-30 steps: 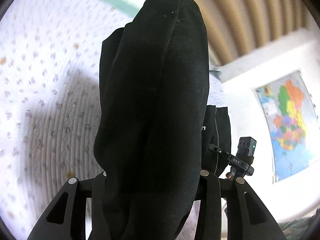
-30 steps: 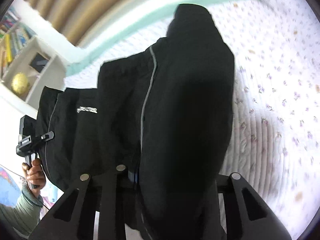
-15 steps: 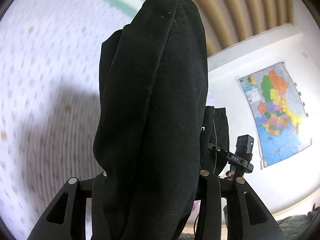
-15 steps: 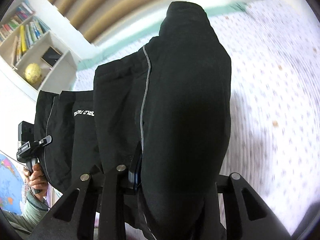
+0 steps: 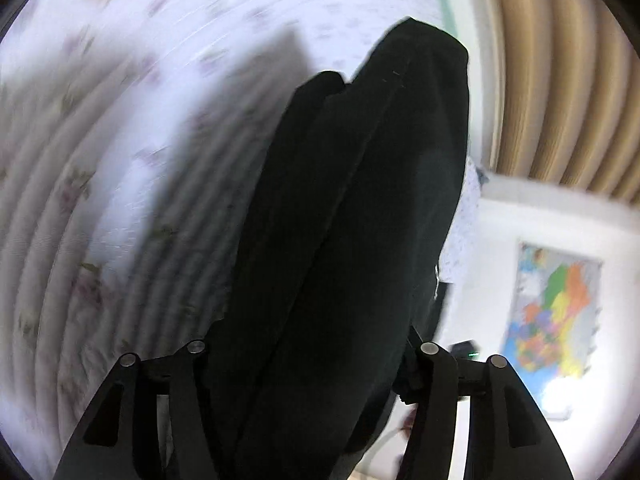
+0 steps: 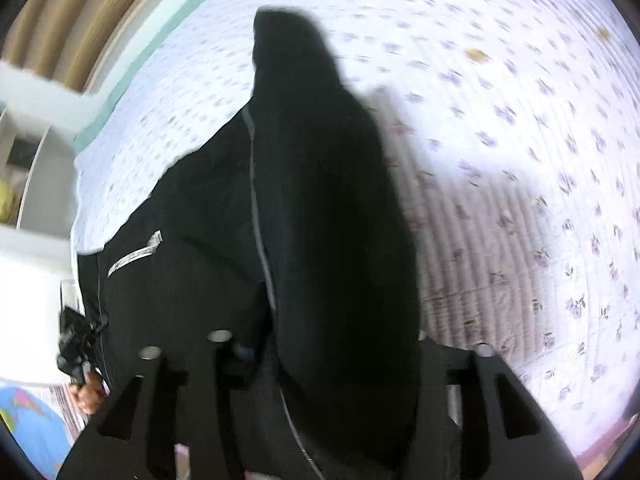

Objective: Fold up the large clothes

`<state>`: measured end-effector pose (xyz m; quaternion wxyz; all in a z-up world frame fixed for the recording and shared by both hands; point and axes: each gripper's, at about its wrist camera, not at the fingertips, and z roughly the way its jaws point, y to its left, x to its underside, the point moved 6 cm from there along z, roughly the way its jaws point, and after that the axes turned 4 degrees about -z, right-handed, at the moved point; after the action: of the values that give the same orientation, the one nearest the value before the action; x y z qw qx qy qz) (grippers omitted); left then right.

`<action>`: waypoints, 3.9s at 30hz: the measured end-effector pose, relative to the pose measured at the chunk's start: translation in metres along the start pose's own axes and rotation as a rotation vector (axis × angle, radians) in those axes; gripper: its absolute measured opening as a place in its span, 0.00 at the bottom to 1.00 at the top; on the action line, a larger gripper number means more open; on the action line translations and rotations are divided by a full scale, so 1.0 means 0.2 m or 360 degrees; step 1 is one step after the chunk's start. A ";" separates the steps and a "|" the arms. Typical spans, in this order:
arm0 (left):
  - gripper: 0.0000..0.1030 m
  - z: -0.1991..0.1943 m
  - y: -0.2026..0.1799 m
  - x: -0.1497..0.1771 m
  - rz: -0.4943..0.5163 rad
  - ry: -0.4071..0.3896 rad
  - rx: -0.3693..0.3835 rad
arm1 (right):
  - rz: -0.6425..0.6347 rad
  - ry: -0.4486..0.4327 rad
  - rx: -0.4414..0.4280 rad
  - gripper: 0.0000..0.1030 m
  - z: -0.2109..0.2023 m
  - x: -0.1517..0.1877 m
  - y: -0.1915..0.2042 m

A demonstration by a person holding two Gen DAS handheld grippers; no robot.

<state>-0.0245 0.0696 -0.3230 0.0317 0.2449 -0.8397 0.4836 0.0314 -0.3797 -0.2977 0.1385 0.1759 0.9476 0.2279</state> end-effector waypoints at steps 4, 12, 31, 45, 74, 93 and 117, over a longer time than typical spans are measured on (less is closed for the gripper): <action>0.60 -0.08 -0.03 0.02 0.0059 0.0017 -0.0066 | 0.0123 -0.0004 -0.0075 0.67 -0.01 0.03 -0.09; 0.60 -0.42 -0.41 0.22 0.0606 -0.0344 -0.0643 | 0.0166 -0.0155 -0.0178 0.72 -0.36 0.11 -0.07; 0.60 0.35 -0.42 0.62 0.1116 -0.0128 -0.1182 | -0.0708 0.0037 0.0649 0.70 0.20 0.43 0.35; 0.60 -0.42 -1.31 0.88 0.1542 -0.0922 -0.1435 | -0.0763 -0.0275 0.0421 0.71 -0.57 0.27 0.85; 0.73 -0.34 -1.43 1.00 0.1482 -0.0998 -0.1611 | -0.0664 -0.0299 0.0492 0.88 -0.67 0.34 1.10; 0.73 -0.32 -1.39 0.97 0.1460 -0.0937 -0.1607 | -0.0671 -0.0295 0.0517 0.88 -0.67 0.31 1.06; 0.73 -0.14 -1.27 0.99 0.1493 -0.0751 -0.1677 | -0.0601 -0.0207 0.0514 0.88 -0.59 0.38 0.94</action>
<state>-0.0920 -0.0873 -0.0477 -0.2461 -0.0897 -0.9613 -0.0860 -0.0267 -0.2365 -0.1203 0.2094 0.0301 0.9769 0.0320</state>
